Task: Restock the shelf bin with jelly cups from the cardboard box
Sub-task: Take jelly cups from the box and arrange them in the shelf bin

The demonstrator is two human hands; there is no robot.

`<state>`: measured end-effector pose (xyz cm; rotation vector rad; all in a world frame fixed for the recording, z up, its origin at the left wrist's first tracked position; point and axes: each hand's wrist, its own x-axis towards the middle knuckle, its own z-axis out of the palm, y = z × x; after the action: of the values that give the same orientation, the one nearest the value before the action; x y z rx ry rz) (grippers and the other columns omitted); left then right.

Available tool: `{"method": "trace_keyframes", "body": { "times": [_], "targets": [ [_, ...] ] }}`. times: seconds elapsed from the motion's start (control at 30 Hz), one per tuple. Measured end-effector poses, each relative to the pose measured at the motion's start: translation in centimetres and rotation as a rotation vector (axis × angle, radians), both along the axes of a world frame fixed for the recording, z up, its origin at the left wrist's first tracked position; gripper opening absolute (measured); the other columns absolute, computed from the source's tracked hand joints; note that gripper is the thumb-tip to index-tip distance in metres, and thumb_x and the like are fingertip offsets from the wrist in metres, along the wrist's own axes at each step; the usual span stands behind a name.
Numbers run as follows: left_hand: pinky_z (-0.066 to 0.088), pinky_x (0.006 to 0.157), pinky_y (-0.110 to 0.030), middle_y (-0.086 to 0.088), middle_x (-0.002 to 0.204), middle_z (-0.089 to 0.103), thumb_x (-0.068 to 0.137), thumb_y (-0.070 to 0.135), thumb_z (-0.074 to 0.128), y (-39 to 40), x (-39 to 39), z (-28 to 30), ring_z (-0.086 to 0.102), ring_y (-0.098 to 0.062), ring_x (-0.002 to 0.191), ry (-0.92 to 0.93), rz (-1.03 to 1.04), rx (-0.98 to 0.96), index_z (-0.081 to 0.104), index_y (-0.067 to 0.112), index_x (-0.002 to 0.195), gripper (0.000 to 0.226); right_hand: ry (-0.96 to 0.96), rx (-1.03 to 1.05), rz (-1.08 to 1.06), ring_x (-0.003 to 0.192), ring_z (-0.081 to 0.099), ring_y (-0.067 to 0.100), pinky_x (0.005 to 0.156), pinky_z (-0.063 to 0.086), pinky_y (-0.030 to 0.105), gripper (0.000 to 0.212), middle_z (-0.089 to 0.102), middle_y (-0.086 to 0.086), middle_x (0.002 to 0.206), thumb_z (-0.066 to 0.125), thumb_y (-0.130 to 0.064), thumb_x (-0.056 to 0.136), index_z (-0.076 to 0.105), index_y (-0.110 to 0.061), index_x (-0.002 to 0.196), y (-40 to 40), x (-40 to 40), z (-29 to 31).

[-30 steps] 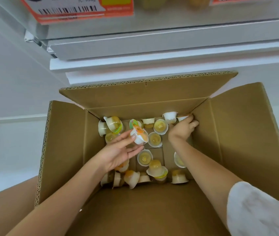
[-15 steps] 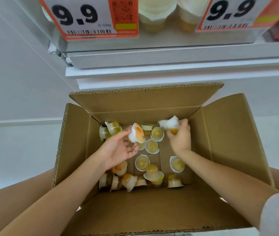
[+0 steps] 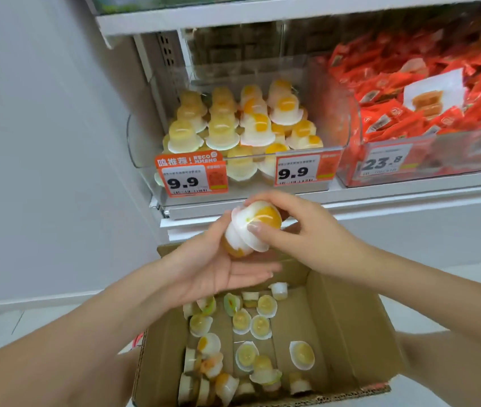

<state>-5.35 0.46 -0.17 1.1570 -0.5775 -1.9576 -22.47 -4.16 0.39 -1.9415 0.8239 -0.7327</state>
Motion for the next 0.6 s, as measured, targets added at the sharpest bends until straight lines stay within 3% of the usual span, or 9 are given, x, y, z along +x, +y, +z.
{"method": "trace_keyframes", "body": {
  "times": [0.1,0.23,0.33,0.43,0.6],
  "targets": [
    [0.059,0.077,-0.037,-0.025,0.115,0.065,0.090,0.036,0.051,-0.2,-0.7,1.8,0.069,-0.034,0.094,0.167,0.103,-0.047,0.055,0.003,0.121,0.045,-0.039,0.040,0.028,0.106,0.058,0.005,0.089,0.052,0.032,0.029,0.061,-0.015,0.114,0.065,-0.029,0.088,0.060,-0.034,0.116,-0.3,-0.6,1.1],
    [0.053,0.090,-0.045,-0.029,0.130,0.054,0.067,0.021,0.083,-1.5,-0.7,2.3,0.057,-0.039,0.117,0.339,0.096,-0.112,0.053,-0.001,0.127,0.071,-0.029,0.047,0.004,0.107,0.059,0.004,0.094,0.051,0.035,0.036,0.061,-0.018,0.118,0.065,-0.028,0.088,0.056,-0.037,0.122,-1.4,-0.8,1.7],
    [0.056,0.082,-0.045,-0.030,0.122,0.059,0.045,0.011,0.093,-2.2,-0.7,2.6,0.062,-0.040,0.109,0.348,0.101,-0.126,0.068,-0.006,0.108,0.070,-0.036,0.082,0.031,0.108,0.059,0.005,0.095,0.051,0.036,0.043,0.059,-0.018,0.120,0.067,-0.032,0.086,0.053,-0.039,0.125,-2.3,-0.9,2.2],
    [0.060,0.069,-0.040,-0.027,0.114,0.065,0.033,0.020,0.097,-2.5,-0.7,2.6,0.068,-0.037,0.096,0.210,0.115,-0.097,0.075,0.001,0.093,0.067,0.056,0.083,0.080,0.113,0.054,0.002,0.099,0.047,0.033,0.061,0.053,-0.020,0.124,0.076,-0.036,0.077,0.047,-0.036,0.130,-2.6,-1.0,2.3],
    [0.061,0.067,-0.036,-0.024,0.108,0.068,0.034,0.019,0.096,-2.4,-0.6,3.4,0.071,-0.032,0.090,0.111,0.035,-0.118,0.077,0.003,0.087,0.059,0.104,0.052,0.038,0.110,0.055,0.001,0.096,0.048,0.031,0.062,0.058,-0.021,0.119,0.085,-0.036,0.065,0.057,-0.040,0.120,-3.2,-1.1,2.7]
  ]
}}
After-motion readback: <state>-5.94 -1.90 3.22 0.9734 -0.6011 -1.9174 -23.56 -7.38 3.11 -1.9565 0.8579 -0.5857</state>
